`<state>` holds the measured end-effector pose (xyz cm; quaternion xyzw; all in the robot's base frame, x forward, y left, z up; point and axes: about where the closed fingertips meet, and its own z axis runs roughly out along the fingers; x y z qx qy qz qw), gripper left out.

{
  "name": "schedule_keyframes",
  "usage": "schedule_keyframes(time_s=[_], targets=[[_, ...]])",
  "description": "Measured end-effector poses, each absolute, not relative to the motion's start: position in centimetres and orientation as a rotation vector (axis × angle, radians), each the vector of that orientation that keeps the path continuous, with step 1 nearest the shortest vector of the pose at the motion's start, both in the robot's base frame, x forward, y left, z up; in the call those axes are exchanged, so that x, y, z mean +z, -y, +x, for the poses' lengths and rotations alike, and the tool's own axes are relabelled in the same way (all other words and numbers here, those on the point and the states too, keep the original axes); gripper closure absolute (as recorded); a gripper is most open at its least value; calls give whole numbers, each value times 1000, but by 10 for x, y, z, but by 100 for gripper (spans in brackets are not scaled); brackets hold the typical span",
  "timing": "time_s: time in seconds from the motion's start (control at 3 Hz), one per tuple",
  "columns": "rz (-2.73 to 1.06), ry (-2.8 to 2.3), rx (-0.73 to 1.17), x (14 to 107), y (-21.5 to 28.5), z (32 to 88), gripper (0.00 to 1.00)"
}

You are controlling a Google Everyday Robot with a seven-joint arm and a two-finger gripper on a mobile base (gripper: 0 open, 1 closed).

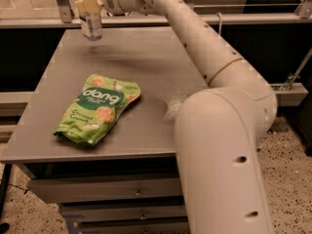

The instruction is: Move blue plastic bottle near orange

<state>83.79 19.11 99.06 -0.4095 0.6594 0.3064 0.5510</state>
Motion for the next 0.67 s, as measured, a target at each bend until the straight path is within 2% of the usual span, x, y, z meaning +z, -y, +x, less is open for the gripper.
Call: schedule_keyframes(time_s=[0.67], targets=[[-882,-1517,931,1006,-147,783,100]])
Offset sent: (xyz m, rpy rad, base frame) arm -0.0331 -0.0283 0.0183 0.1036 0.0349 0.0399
